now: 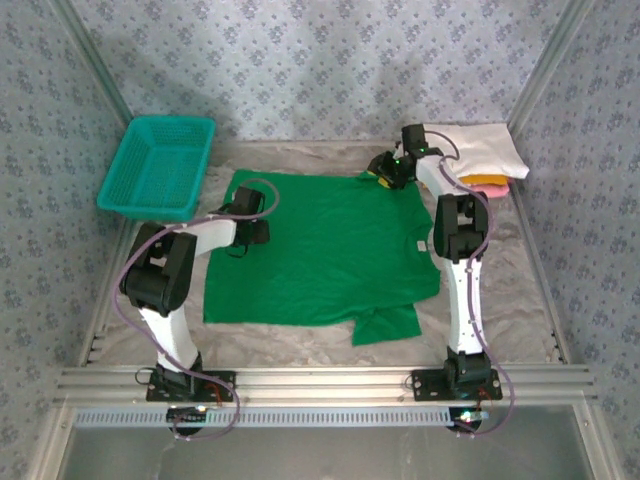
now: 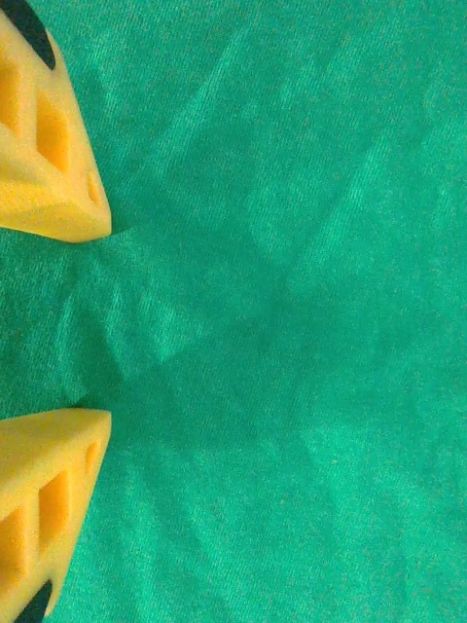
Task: Fold and stack the t-shirts
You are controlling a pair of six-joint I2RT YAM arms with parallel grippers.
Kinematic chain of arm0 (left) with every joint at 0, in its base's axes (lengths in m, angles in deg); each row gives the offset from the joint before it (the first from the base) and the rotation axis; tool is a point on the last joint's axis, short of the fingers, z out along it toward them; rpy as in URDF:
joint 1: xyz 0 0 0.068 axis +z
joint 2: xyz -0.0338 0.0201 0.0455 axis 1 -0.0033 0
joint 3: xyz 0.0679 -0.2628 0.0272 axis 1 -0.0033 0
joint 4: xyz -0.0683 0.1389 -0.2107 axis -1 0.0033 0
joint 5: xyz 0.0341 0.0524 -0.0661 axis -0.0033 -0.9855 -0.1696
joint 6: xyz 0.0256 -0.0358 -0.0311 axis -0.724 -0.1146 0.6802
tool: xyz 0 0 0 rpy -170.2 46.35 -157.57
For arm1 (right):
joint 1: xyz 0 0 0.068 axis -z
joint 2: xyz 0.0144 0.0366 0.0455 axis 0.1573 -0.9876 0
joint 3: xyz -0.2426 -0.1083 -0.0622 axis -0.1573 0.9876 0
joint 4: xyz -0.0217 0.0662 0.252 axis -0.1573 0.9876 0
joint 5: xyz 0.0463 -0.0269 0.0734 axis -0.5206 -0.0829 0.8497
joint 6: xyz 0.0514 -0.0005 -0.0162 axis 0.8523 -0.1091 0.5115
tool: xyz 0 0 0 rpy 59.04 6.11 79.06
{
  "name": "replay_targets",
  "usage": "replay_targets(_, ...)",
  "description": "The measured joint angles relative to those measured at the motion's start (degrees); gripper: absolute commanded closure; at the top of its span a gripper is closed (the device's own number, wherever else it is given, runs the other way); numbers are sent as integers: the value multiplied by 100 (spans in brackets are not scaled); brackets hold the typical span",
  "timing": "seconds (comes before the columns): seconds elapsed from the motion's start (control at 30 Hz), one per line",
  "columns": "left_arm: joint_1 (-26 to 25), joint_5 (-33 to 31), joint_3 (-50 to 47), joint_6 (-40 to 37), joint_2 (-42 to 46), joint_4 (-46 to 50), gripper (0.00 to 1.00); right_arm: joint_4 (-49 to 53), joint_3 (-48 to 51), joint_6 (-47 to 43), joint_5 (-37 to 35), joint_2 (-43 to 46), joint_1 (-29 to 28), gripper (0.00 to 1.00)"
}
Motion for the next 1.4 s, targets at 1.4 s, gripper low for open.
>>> replay_targets(1.4, 0, -162, -160, 365, 3182, 1198, 34, -791, 5215, -455, -1163, 6815, -243, 55)
